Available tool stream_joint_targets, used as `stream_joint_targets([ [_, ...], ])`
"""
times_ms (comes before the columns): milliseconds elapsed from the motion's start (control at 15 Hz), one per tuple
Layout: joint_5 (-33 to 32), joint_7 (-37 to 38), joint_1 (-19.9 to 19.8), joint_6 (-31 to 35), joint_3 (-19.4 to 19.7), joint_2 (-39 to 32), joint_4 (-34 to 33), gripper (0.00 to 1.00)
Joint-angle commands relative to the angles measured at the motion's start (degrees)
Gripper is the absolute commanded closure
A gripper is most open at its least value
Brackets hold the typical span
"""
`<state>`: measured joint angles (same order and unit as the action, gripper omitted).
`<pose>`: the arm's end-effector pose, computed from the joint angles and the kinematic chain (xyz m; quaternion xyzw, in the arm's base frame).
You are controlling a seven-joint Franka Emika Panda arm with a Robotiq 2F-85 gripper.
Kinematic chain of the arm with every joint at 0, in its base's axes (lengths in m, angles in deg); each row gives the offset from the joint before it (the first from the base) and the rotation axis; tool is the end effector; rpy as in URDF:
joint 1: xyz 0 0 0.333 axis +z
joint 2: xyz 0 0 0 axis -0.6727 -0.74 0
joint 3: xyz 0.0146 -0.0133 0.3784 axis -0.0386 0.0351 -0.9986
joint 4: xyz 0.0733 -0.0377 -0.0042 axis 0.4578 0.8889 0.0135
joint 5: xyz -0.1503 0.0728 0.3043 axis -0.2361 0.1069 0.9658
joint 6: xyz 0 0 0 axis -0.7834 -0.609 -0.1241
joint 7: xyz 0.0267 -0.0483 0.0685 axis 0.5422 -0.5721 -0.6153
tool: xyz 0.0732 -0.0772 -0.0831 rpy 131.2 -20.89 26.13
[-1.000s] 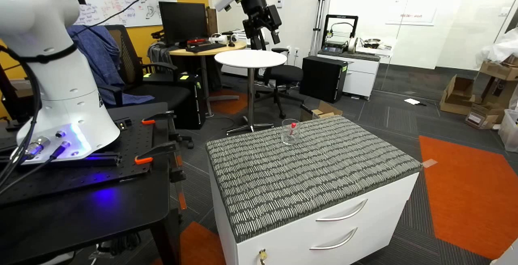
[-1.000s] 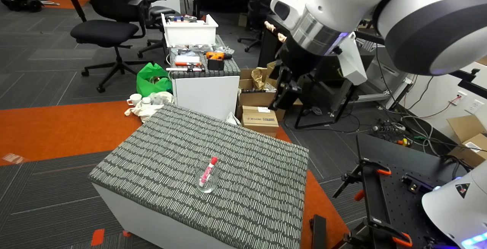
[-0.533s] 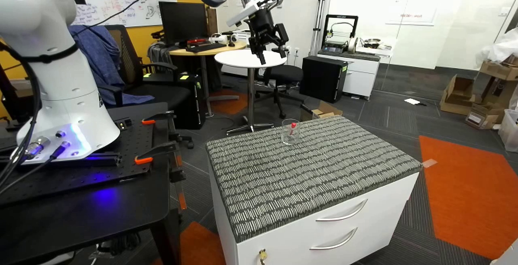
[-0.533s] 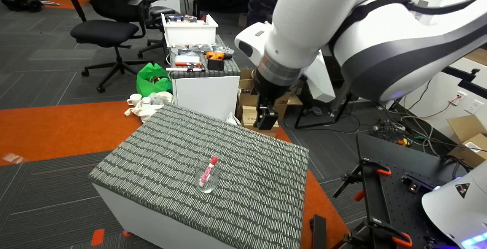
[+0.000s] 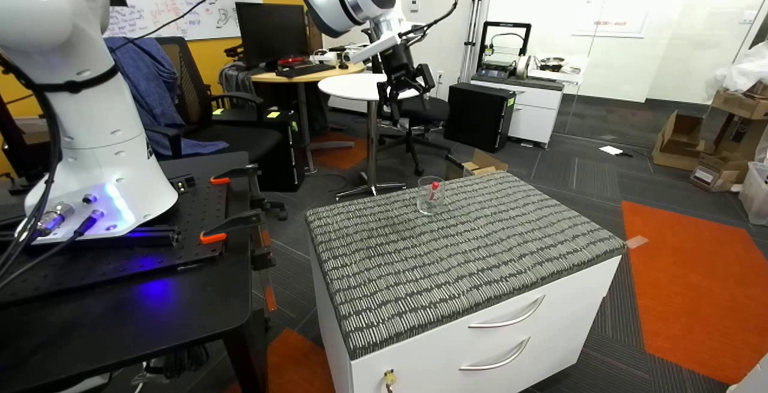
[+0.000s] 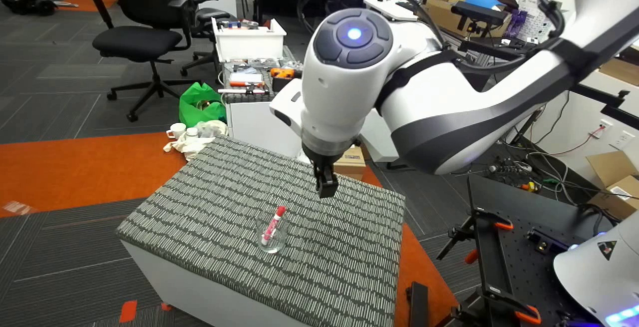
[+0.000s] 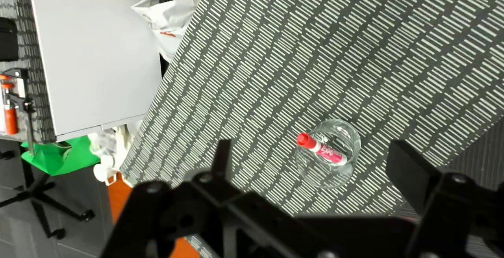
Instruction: Remove the marker from the glass.
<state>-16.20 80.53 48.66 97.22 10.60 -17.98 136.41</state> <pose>0.5732 0.0857 0.3191 0.9317 0.2814 0.0105 0.2294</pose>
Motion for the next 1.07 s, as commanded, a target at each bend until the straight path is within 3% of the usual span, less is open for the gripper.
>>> stream_joint_targets([
  [0,-1.1,-0.1,2.4,-2.1,2.1,-5.6,-5.6,0.0],
  [267,-0.6,0.5,3.3,-2.4,4.0,-10.4,-9.9,0.0],
  [400,0.4,-0.4,2.7,0.1,3.8,-9.1,-7.5,0.0],
  [1000,0.6,-1.6,2.2,0.1,4.8,-12.4,-10.3,0.0],
])
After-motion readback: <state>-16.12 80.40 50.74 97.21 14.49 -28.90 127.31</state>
